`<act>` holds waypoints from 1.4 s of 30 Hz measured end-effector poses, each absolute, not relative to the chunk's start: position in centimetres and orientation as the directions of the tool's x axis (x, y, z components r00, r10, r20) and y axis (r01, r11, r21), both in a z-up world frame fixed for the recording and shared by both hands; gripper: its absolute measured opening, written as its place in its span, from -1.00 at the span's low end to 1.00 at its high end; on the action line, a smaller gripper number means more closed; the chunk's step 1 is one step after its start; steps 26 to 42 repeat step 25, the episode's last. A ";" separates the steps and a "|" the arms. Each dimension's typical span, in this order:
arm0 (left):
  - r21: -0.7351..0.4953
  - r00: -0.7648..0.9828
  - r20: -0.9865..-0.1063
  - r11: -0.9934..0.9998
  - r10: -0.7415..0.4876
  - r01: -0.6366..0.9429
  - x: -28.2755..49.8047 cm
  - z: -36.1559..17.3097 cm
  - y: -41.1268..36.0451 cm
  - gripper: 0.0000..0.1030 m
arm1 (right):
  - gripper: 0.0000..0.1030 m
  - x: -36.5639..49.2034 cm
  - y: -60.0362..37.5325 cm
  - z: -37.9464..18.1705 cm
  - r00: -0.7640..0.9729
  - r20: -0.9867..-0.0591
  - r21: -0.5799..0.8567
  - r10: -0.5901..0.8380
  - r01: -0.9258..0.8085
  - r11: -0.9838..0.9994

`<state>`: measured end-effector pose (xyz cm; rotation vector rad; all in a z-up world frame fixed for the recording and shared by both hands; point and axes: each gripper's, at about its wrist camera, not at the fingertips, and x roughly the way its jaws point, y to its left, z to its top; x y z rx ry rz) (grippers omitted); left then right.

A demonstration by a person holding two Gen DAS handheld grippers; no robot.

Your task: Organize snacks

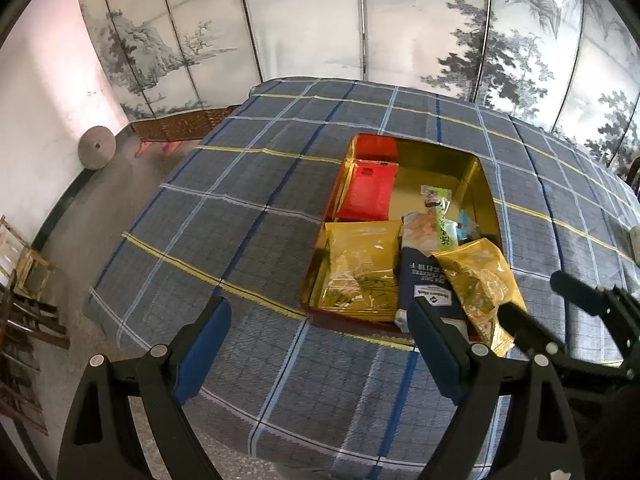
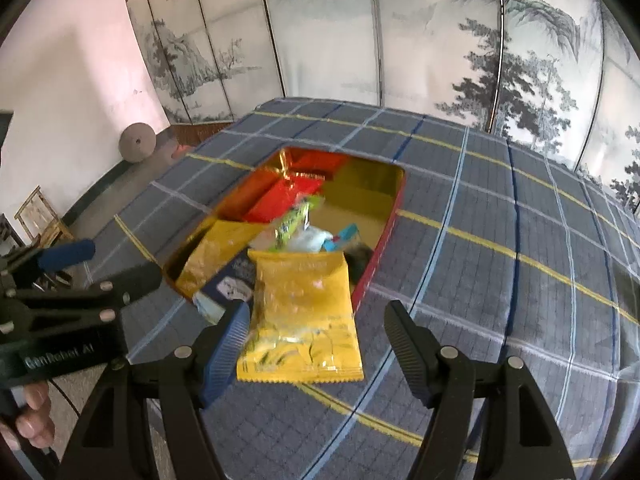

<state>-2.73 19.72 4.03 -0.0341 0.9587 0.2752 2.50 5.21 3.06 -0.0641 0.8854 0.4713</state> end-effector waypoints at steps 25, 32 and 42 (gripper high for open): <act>0.092 0.543 -0.815 0.970 0.203 -0.226 -2.9 4.0 19.2 0.72 | 0.39 2.0 6.0 2.4 0.505 -0.777 0.140 0.376 -0.444 0.885; 0.092 0.543 -0.815 0.970 0.203 -0.226 -2.9 4.0 19.2 0.72 | 0.39 2.0 6.0 2.4 0.505 -0.777 0.140 0.376 -0.444 0.885; 0.092 0.543 -0.815 0.970 0.203 -0.226 -2.9 4.0 19.2 0.72 | 0.39 2.0 6.0 2.4 0.505 -0.777 0.140 0.376 -0.444 0.885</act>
